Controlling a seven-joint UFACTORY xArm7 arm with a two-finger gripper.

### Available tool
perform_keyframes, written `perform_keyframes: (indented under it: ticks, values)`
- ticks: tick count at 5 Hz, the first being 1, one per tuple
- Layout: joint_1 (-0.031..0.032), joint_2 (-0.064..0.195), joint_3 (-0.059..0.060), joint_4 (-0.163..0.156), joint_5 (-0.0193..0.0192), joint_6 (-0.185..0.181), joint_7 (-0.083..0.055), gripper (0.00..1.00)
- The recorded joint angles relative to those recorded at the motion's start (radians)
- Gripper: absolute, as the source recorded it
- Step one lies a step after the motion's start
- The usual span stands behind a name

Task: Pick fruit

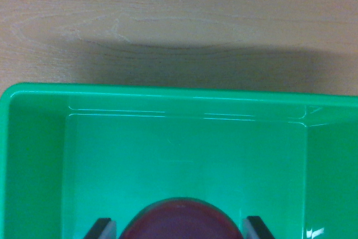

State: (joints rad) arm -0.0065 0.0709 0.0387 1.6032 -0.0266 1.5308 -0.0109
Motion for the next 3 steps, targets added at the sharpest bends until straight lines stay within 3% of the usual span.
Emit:
perform_keyframes:
  ticks: [3]
  values:
    - [-0.0001, -0.005, 0.0, 0.01, 0.0005, 0.015, -0.001, 1.0]
